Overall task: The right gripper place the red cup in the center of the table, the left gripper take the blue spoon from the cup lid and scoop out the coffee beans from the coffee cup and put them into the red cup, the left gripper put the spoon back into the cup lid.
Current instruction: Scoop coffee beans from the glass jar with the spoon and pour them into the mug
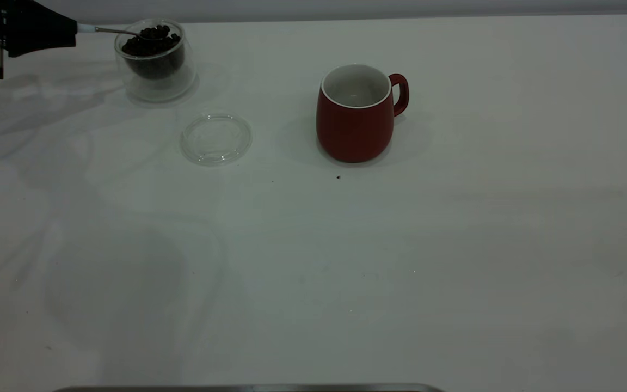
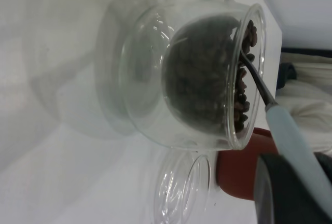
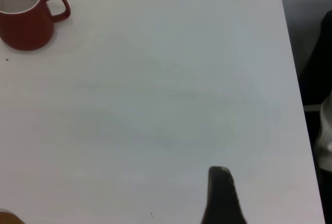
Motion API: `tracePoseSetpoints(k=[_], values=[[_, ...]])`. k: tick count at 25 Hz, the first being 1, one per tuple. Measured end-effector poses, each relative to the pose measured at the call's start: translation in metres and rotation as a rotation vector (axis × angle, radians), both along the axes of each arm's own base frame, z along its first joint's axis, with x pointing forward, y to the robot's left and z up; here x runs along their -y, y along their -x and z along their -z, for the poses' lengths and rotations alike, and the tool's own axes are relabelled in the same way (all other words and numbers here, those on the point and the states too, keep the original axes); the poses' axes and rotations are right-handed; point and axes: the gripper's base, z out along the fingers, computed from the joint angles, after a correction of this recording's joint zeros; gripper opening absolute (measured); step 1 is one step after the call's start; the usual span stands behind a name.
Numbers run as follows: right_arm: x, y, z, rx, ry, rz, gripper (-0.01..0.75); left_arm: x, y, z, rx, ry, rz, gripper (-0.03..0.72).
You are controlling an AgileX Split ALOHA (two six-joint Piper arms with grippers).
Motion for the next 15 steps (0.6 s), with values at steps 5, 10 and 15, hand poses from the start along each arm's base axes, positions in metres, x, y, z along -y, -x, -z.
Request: tracePoseSetpoints(k=[5,10,15], values=[[0.0,0.0,0.0,0.0,0.0,0.0,0.55,-0.0012,0.0013,0.0013,-0.032,-0.004,-0.005,0.122],[0.0,0.0,0.0,0.0,0.0,0.0,0.55,-0.0018,0.0033,0.0038,-0.052,-0.029,0.01,0.122],[0.0,0.0,0.0,0.0,0.0,0.0,0.55,-0.0018,0.0033,0.0038,-0.054,-0.028,0.009,0.122]])
